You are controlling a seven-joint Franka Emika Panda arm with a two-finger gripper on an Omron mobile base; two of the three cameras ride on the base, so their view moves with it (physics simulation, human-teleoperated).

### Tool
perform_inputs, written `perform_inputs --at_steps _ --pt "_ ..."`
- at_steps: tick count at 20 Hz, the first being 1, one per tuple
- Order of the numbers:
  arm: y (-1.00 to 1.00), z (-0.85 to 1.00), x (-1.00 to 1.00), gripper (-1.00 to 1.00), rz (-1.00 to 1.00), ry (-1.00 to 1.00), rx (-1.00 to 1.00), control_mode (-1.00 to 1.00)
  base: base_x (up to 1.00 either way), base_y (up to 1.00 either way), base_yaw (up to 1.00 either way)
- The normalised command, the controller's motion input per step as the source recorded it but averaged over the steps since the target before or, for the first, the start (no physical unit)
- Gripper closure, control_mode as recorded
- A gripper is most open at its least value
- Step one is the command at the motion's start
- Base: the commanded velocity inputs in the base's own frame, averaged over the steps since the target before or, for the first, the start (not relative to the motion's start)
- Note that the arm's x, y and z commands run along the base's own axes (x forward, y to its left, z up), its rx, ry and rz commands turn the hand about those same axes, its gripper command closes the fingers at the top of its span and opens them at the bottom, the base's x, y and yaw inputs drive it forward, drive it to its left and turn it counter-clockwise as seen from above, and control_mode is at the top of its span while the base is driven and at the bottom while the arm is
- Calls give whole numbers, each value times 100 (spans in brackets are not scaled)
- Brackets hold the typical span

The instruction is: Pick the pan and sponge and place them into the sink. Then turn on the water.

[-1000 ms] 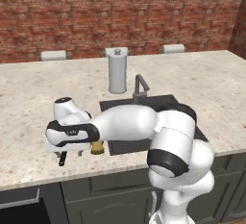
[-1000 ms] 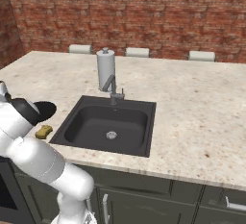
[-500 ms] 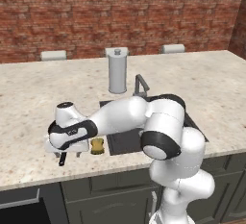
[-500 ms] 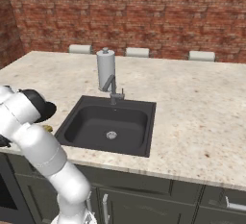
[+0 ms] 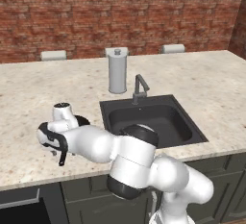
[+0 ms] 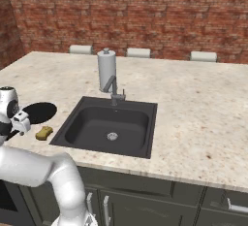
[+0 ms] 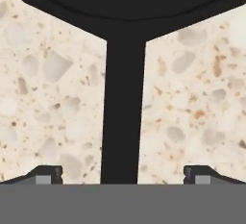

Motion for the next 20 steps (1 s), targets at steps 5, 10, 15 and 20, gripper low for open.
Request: perform_inputs --at_steps 5,10,15,20 --pt "1 -6 15 -100 0 -1 0 -100 0 0 0" --pt "0 -30 0 100 0 0 0 -100 0 0 0" --pt "-4 -37 0 100 0 -1 0 -100 0 0 0" --pt "-3 -2 0 100 -2 0 0 -100 0 0 0"
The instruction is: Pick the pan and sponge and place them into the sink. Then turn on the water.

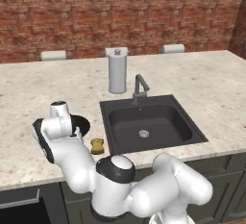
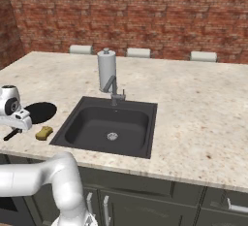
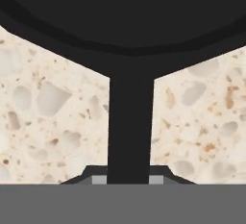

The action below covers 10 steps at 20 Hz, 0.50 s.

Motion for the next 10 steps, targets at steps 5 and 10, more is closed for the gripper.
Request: perform_inputs --at_steps 5,10 --pt "-4 83 -36 100 -6 -11 0 -100 0 0 0" --pt "-7 97 -55 100 0 -8 -3 -100 0 0 0"
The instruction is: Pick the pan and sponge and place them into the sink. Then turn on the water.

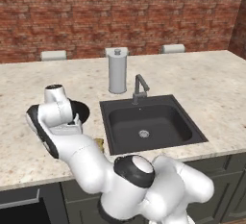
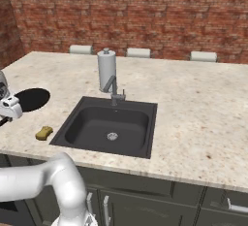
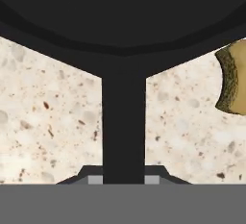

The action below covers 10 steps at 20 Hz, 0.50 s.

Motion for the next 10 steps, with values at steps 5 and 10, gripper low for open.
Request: perform_inputs --at_steps 5,10 --pt "-52 76 -37 100 -1 1 -2 -100 0 0 0" --pt "-98 13 -24 100 -7 14 0 -100 0 0 0"
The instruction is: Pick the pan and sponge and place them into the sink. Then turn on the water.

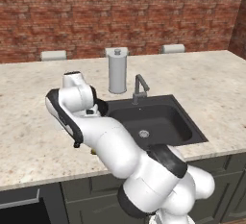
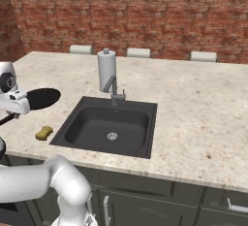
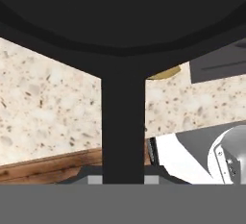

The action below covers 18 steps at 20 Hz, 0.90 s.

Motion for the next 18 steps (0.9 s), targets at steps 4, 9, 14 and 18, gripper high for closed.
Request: perform_inputs --at_steps 4,9,14,18 --pt "-78 -4 -38 100 -7 19 0 -100 0 0 0" --pt "-78 0 -39 100 -10 2 0 -100 0 0 0" --pt "-93 0 -17 100 -10 0 0 -100 0 0 0" --pt "-87 0 0 100 -9 7 3 -100 0 0 0"
